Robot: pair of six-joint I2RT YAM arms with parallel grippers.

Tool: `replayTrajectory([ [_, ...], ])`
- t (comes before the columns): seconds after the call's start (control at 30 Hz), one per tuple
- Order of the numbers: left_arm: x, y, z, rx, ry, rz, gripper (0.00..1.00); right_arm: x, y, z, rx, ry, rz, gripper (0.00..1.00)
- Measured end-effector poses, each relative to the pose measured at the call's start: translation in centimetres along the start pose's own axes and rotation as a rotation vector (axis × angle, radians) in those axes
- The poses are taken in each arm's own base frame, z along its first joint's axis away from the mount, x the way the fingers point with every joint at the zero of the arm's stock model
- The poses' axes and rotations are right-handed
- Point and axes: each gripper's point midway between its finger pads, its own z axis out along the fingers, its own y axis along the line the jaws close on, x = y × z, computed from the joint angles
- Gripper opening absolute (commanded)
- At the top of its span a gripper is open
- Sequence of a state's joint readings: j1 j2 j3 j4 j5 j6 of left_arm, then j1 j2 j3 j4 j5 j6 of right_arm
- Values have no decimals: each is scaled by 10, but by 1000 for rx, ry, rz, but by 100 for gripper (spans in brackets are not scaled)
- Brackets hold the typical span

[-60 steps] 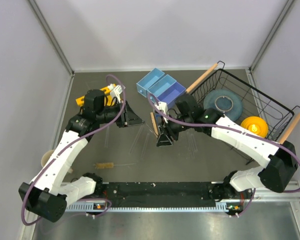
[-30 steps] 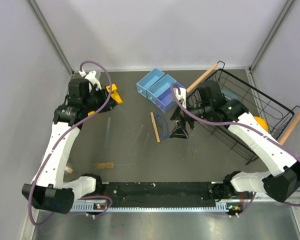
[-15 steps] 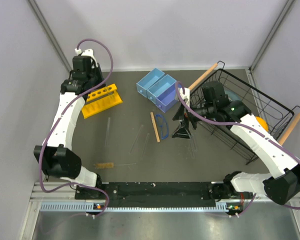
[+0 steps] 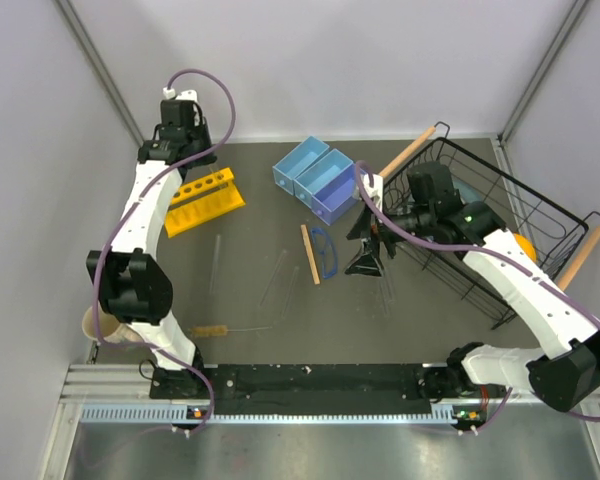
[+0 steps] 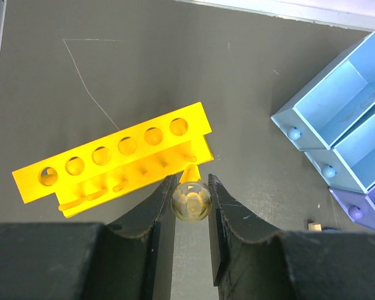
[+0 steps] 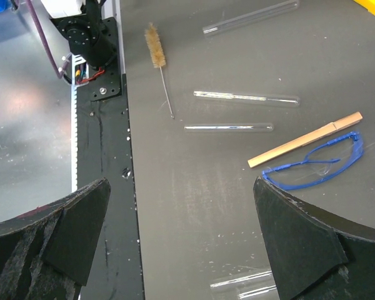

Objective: Organize the chemistry lab equipment

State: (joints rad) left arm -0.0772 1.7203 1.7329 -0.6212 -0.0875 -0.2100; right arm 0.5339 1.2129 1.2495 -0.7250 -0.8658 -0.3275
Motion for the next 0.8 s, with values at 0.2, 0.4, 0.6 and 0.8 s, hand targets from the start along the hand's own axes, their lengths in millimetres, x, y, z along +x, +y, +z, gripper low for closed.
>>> replayTrajectory([
  [0.2, 6, 1, 9, -4, 20, 13, 13, 0, 0, 0, 0, -1, 10, 99],
  [0.4, 17, 3, 23, -10, 57, 31, 13, 3, 0, 1, -3, 3, 22, 99],
  [0.6, 20, 2, 26, -7, 66, 33, 13, 4, 0, 1, -3, 2, 23, 99],
  [0.8, 19, 1, 25, -1, 65, 32, 13, 4, -1, 1, -1, 1, 25, 99],
])
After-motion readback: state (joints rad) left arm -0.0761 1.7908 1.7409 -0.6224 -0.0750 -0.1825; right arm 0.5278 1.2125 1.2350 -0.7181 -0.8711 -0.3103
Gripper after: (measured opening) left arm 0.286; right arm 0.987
